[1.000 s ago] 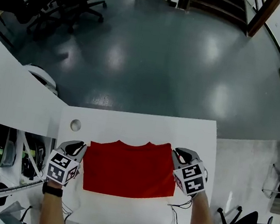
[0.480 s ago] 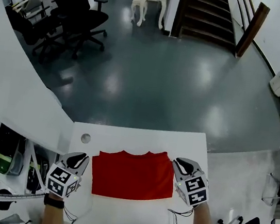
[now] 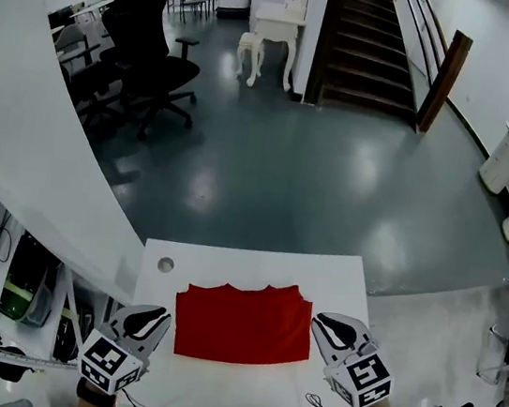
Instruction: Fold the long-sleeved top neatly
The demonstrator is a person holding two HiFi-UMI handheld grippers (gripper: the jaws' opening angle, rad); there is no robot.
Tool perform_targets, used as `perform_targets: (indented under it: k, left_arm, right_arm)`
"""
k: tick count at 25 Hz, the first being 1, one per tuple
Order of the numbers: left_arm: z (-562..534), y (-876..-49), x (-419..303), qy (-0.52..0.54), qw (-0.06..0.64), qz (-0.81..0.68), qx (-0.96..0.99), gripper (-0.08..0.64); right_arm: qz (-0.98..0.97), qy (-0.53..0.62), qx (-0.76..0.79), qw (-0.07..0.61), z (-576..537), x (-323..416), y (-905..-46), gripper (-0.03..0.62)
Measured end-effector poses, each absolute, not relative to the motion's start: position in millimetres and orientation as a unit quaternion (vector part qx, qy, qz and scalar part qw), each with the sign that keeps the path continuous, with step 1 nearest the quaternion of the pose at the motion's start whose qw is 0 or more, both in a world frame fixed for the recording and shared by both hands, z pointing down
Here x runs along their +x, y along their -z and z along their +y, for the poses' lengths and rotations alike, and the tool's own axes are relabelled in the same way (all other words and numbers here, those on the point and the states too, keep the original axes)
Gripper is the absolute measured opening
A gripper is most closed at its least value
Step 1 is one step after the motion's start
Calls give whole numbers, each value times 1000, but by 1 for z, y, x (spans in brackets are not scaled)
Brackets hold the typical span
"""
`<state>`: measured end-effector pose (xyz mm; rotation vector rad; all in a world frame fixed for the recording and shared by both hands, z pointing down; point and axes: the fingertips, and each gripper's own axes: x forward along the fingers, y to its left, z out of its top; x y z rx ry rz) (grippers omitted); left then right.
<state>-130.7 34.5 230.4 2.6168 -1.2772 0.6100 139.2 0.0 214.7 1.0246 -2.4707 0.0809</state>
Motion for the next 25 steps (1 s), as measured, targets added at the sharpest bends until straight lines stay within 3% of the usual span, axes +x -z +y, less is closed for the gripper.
perform_targets:
  k: [7, 16, 25]
  left_arm:
    - [92, -210, -102, -205, 57, -390, 896, 31]
    - [142, -209, -81, -195, 105, -372, 901, 9]
    - [152, -206, -69, -189, 100, -365, 906, 8]
  right_arm:
    - [-908, -21, 367, 204, 62, 143, -179, 17]
    - [-919, -4, 357, 165, 110, 152, -156, 12]
    - [-925, -2, 357, 128, 123, 149, -149, 11]
